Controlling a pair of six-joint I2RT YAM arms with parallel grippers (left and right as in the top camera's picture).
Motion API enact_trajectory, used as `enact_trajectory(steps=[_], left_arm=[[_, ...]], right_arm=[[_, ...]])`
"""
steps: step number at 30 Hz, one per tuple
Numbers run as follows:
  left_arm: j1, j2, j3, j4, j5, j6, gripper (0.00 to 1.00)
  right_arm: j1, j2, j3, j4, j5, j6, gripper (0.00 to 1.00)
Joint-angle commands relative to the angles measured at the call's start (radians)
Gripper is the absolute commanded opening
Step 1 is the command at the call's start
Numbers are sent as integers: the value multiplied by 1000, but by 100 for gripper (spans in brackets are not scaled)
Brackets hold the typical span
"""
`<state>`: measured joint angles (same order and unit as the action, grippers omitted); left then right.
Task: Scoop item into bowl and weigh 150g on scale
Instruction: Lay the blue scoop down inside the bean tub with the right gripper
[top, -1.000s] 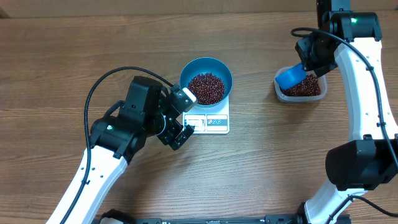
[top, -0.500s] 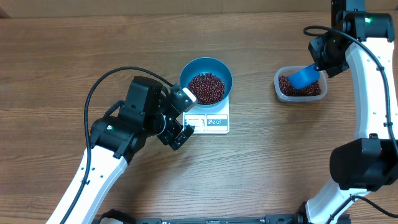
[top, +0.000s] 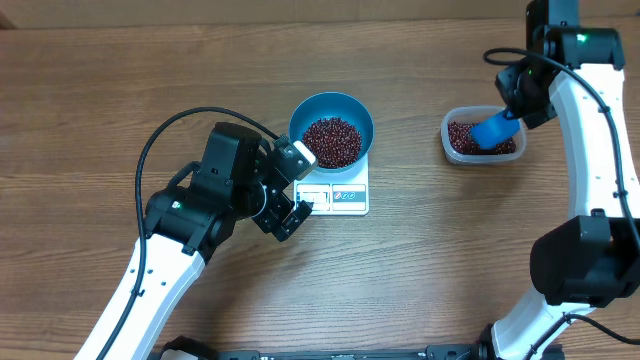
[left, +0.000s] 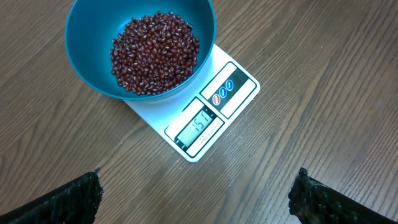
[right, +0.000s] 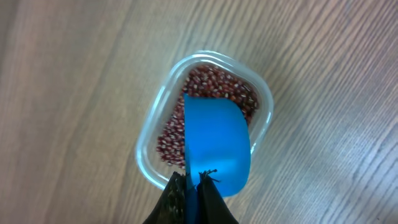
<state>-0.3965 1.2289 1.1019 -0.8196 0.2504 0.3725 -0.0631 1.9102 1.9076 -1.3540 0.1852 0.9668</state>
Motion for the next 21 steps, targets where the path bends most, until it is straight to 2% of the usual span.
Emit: enact_trajectory(steps=[1, 14, 18, 21], left_arm=[[5, 0, 6, 1, 1, -6, 100], [5, 0, 6, 1, 1, -6, 100], [5, 0, 6, 1, 1, -6, 100], [5, 0, 6, 1, 1, -6, 100]], right_arm=[[2, -29, -38, 22, -7, -5, 4], [2, -29, -43, 66, -29, -6, 4], [2, -29, -43, 43, -29, -6, 20], [2, -29, -43, 26, -29, -6, 28]])
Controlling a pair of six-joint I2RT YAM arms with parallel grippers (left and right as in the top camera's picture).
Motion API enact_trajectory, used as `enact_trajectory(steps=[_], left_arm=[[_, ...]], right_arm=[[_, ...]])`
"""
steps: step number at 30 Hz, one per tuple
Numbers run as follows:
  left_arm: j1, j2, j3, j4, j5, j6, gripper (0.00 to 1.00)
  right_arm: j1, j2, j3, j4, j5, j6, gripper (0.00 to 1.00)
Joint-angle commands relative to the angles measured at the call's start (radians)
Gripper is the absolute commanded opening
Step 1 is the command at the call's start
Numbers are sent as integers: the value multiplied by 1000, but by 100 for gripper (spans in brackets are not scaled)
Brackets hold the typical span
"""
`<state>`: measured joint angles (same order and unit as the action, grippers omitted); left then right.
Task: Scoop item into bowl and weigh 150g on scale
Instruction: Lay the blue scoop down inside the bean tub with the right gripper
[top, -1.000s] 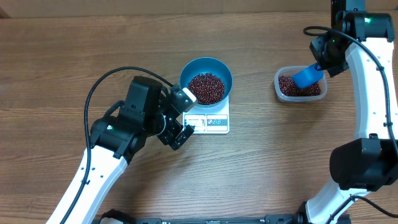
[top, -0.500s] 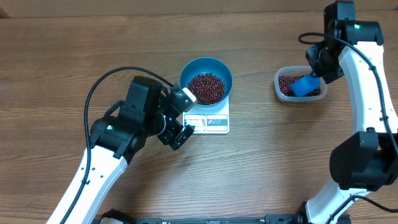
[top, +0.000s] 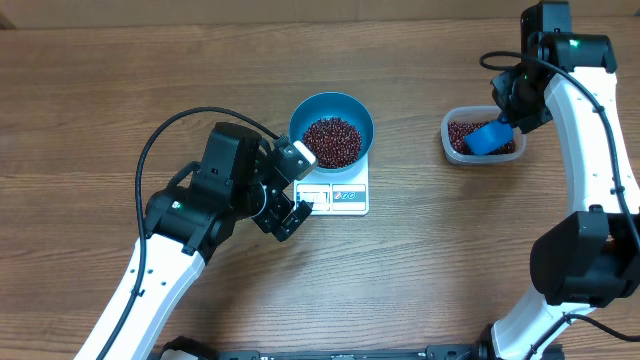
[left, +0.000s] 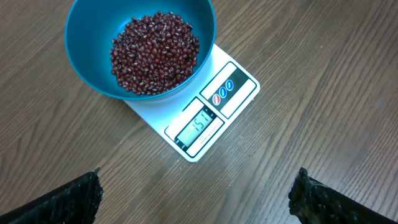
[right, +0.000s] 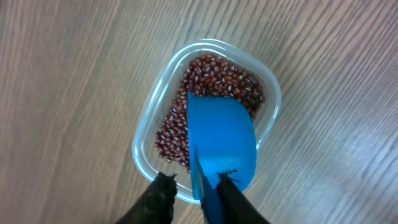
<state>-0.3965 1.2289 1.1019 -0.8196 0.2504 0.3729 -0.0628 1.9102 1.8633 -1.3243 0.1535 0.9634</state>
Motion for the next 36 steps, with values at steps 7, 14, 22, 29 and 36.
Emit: enact_trajectory(steps=[7, 14, 22, 29, 36], left_arm=[[5, 0, 6, 1, 1, -6, 100], [5, 0, 6, 1, 1, -6, 100], [5, 0, 6, 1, 1, -7, 100], [5, 0, 6, 1, 1, -7, 99], [5, 0, 6, 1, 1, -7, 100]], right_arm=[[2, -29, 1, -25, 3, -3, 30], [2, -29, 1, -36, 3, -3, 31], [2, -29, 1, -67, 3, -3, 32], [2, -29, 1, -127, -31, -114, 38], [2, -29, 1, -208, -26, -181, 64]])
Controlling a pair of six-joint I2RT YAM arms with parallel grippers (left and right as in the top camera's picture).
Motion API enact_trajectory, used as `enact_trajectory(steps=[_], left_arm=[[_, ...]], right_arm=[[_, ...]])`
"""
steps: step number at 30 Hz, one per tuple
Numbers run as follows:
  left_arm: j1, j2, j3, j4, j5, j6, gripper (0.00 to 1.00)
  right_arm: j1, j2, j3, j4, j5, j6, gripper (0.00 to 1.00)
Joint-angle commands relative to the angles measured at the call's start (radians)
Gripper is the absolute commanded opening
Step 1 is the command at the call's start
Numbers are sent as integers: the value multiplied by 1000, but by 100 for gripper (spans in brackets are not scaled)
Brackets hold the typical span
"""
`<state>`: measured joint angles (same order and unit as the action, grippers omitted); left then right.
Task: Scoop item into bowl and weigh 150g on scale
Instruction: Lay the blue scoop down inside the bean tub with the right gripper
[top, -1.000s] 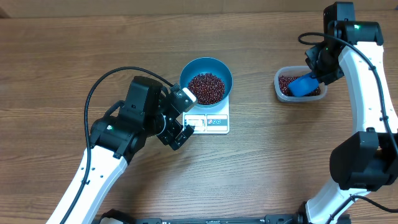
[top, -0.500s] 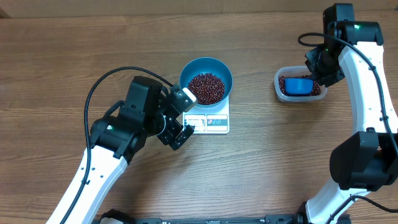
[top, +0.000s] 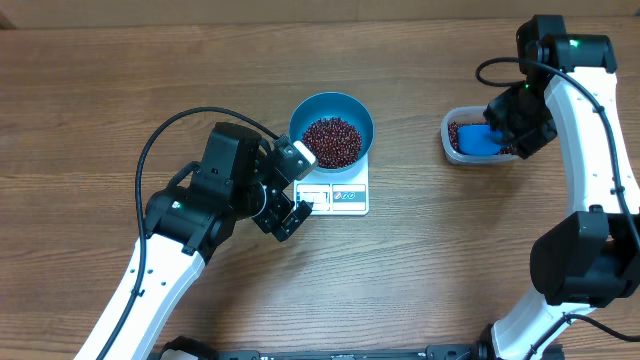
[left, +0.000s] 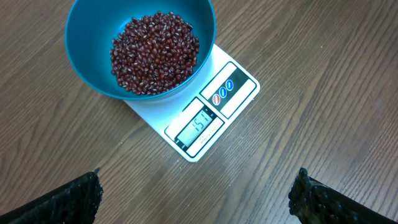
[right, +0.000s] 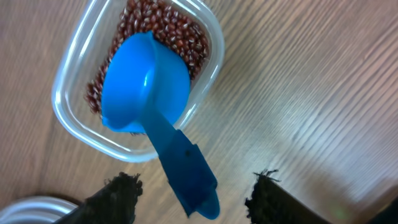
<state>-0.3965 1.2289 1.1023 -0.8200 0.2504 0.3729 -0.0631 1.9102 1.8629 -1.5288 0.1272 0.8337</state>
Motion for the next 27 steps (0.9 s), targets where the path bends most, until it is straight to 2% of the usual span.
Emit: enact_trajectory(steps=[1, 8, 21, 27], left_arm=[[5, 0, 6, 2, 1, -6, 100], [5, 0, 6, 2, 1, -7, 100], [5, 0, 6, 2, 1, -6, 99], [5, 0, 6, 2, 1, -6, 100]], right_arm=[[2, -29, 2, -3, 0, -51, 64], [2, -29, 2, -18, -2, -56, 69], [2, -29, 2, -102, 14, -56, 68], [2, -29, 2, -116, 82, 59, 68]])
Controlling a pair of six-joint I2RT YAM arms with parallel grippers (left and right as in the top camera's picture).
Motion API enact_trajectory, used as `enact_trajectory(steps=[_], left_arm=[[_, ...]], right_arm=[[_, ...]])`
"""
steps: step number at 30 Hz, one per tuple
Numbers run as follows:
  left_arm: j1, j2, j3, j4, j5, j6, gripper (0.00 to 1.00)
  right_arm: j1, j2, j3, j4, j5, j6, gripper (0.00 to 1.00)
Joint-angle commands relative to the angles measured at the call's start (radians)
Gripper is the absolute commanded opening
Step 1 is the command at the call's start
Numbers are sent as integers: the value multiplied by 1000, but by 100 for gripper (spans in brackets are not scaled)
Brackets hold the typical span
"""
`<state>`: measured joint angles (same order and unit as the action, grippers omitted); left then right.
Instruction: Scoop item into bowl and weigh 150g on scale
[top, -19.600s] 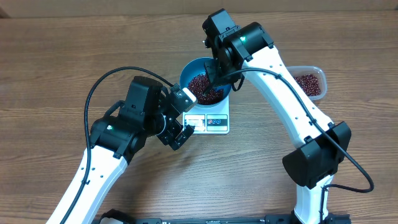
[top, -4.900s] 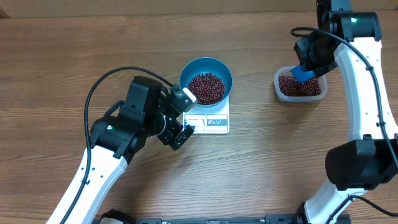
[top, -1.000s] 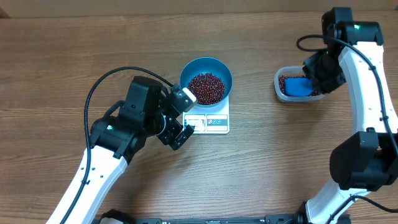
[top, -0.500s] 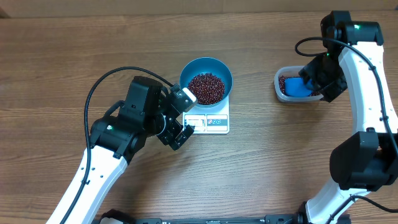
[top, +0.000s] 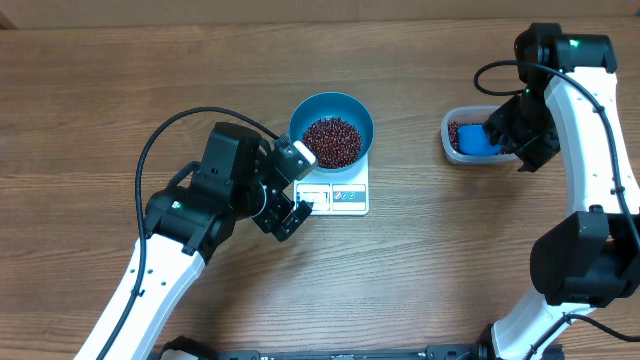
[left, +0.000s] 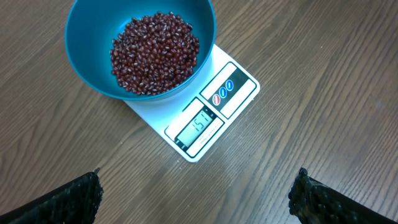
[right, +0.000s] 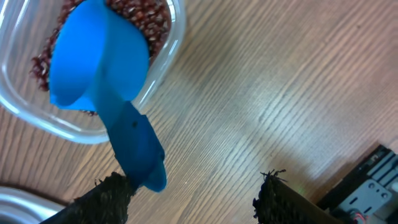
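A blue bowl (top: 332, 128) of red beans (left: 155, 53) sits on the white scale (top: 335, 195); its display (left: 200, 125) reads about 151. My left gripper (left: 196, 193) hangs open just in front of the scale, nothing between its fingers. At the right, a clear tub (top: 470, 135) holds more red beans, and the blue scoop (right: 102, 74) lies in it, its handle (right: 140, 152) sticking out over the rim. My right gripper (right: 193, 193) is open beside the tub, the handle's tip next to its left finger.
Wood-grain table (top: 450, 260) all round. A black cable (top: 160, 140) loops from the left arm. A dark fixture (right: 367, 186) shows at the right wrist view's lower right corner.
My right gripper has shifted a little away from the tub and its jaws stand somewhat wider. The scoop stays lying in the tub. Left arm, bowl and scale are unchanged.
My right gripper held the blue scoop by its handle over the bean tub. Then its jaws had parted slightly round the handle. Then it stood open with the scoop resting in the tub, and now it has drawn back. The scale kept reading about 151 throughout.
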<state>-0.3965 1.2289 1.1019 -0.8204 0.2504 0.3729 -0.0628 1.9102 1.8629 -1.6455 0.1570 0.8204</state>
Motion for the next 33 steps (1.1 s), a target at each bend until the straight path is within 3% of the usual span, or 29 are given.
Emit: enact_trajectory(steps=[1, 24, 33], left_arm=[[5, 0, 6, 2, 1, -7, 100], [5, 0, 6, 2, 1, -7, 99], [5, 0, 6, 2, 2, -7, 100]], right_arm=[[2, -29, 2, 3, 61, 95, 68], [6, -29, 2, -40, 17, 148, 67], [76, -29, 2, -45, 0, 177, 67]])
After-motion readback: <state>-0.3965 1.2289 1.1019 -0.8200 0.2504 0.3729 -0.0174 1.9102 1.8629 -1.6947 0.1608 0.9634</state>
